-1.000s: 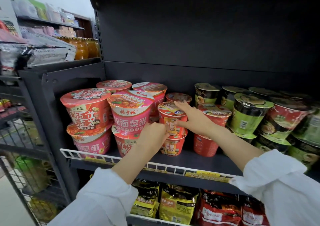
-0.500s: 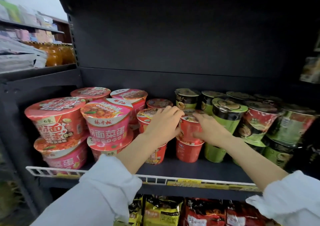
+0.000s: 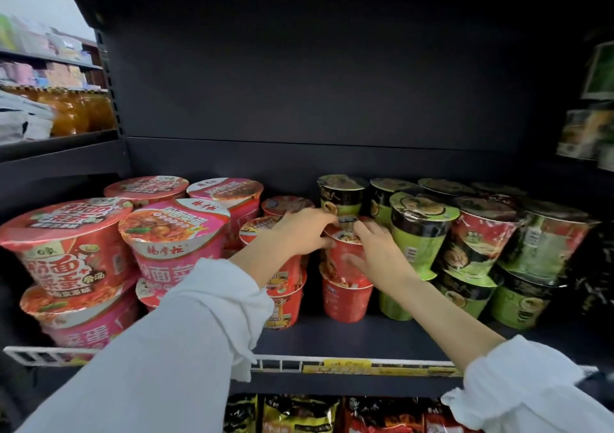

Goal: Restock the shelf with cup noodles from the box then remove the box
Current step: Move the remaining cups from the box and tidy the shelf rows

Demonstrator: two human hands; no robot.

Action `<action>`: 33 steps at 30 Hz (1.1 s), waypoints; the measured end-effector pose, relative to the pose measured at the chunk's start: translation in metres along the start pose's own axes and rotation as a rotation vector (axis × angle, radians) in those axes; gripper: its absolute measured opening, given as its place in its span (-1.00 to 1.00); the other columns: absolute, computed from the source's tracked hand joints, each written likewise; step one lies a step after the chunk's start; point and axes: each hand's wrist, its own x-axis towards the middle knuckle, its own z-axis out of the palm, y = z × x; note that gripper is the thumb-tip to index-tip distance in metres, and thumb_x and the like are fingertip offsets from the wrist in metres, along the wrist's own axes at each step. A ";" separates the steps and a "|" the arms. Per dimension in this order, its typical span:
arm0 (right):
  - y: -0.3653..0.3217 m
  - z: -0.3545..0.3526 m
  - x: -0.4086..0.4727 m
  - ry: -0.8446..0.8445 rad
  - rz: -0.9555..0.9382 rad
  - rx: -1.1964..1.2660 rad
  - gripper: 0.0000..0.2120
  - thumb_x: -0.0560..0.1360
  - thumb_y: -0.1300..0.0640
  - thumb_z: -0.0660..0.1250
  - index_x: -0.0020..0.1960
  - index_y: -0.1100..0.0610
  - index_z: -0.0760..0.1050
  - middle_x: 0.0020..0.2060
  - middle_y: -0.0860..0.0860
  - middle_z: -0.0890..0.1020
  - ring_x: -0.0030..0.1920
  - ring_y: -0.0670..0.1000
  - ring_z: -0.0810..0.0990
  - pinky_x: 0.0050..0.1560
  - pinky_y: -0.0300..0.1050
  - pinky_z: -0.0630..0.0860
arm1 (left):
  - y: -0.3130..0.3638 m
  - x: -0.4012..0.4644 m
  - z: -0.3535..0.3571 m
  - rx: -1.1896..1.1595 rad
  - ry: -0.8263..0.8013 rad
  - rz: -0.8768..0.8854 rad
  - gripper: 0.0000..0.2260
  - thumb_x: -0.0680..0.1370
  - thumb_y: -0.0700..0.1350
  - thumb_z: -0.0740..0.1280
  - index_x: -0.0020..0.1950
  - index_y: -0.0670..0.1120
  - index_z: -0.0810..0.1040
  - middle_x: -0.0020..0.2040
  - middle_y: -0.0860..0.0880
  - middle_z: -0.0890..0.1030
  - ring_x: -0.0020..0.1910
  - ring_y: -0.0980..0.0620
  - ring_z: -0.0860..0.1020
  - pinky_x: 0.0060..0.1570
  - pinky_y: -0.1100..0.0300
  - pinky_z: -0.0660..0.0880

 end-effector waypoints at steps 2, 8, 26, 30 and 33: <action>0.002 -0.004 0.004 -0.022 -0.020 -0.008 -0.60 0.48 0.04 0.38 0.22 0.15 0.36 0.15 0.11 0.47 0.22 0.15 0.42 0.20 -0.05 0.39 | -0.001 0.001 0.000 -0.041 0.036 0.010 -0.59 0.54 0.02 0.33 0.37 0.00 0.43 0.30 -0.08 0.49 0.30 -0.09 0.43 0.22 -0.09 0.42; 0.003 -0.021 0.001 -0.109 -0.051 -0.042 -0.55 0.43 0.11 0.44 0.22 0.18 0.35 0.07 0.10 0.48 0.11 0.13 0.50 0.04 -0.08 0.43 | -0.002 -0.006 -0.002 -0.068 0.072 0.074 -0.65 0.52 0.04 0.34 0.29 0.00 0.53 0.20 -0.05 0.55 0.20 -0.03 0.50 0.16 0.03 0.46; -0.016 -0.034 0.023 -0.223 -0.010 -0.086 -0.52 0.50 -0.14 0.30 0.30 0.11 0.40 0.06 0.04 0.48 0.04 0.01 0.48 -0.04 -0.20 0.38 | -0.048 -0.010 0.002 -0.228 0.044 -0.150 -0.55 0.52 0.15 0.29 0.35 -0.01 0.45 0.34 -0.02 0.48 0.30 -0.04 0.45 0.23 0.04 0.43; -0.019 -0.030 0.016 -0.134 0.026 -0.054 -0.52 0.48 -0.16 0.31 0.26 0.13 0.48 0.07 0.06 0.53 0.08 0.03 0.52 0.03 -0.14 0.48 | -0.031 -0.021 -0.003 -0.399 0.044 -0.005 -0.47 0.49 -0.10 0.31 0.46 0.04 0.30 0.47 0.01 0.30 0.45 0.00 0.26 0.39 0.07 0.26; -0.034 -0.022 0.015 -0.029 0.051 -0.001 -0.61 0.48 -0.12 0.32 0.13 0.15 0.57 -0.06 0.08 0.60 -0.01 0.08 0.59 -0.10 -0.12 0.51 | -0.021 -0.022 -0.004 -0.334 -0.051 0.032 -0.36 0.40 -0.02 0.33 0.48 0.06 0.25 0.47 0.01 0.29 0.45 -0.03 0.25 0.39 -0.09 0.24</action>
